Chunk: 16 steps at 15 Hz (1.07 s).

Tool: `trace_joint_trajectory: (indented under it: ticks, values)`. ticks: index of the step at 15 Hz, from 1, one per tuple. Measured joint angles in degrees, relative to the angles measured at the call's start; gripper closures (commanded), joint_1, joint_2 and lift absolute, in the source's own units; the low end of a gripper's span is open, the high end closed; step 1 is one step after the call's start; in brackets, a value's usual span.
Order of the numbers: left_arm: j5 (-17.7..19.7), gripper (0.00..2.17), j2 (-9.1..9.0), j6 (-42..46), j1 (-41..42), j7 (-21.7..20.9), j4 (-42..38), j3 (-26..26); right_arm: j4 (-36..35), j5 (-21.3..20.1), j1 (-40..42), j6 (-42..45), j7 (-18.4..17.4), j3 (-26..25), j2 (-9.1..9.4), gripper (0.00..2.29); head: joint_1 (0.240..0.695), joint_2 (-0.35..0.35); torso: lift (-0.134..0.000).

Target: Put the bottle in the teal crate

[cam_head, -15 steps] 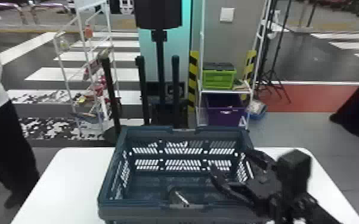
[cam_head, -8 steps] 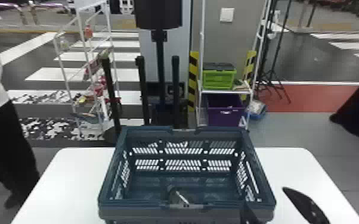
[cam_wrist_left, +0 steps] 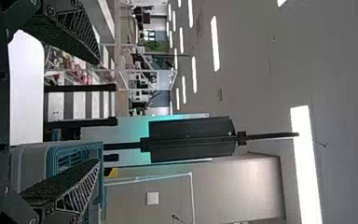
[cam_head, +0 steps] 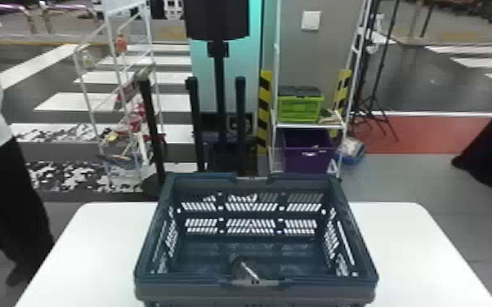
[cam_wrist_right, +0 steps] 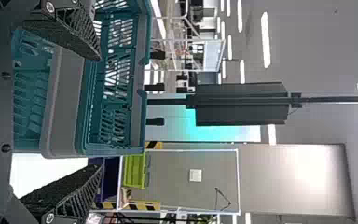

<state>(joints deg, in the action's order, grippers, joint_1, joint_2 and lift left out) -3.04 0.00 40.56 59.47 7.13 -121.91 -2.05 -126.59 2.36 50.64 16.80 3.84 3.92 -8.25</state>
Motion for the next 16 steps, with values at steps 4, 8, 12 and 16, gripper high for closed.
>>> trace_joint_trajectory:
  ticks: [4, 8, 12, 16]
  values:
    - [0.01, 0.14, 0.00, 0.08, -0.43, -0.01, 0.79, 0.03, 0.50, 1.31, 0.94, 1.02, 0.34, -0.71, -0.01, 0.09, 0.499, 0.000, 0.000]
    - [-0.02, 0.14, 0.00, -0.21, -0.50, -0.01, 0.59, 0.05, 0.39, 1.86, 1.60, 0.46, 0.38, -0.76, -0.01, 0.09, 0.499, 0.000, 0.000]
    - [-0.59, 0.14, 0.00, -1.05, -1.11, -0.01, 0.79, 0.19, 0.40, 1.94, 2.09, -0.13, 0.38, -0.77, -0.01, 0.09, 0.499, 0.000, 0.000]
    - [-0.63, 0.14, 0.32, -2.39, -1.49, -0.08, 0.45, 0.21, 0.50, 1.94, 2.62, 0.18, 0.37, -0.95, 0.06, 0.10, 0.499, 0.000, 0.000]
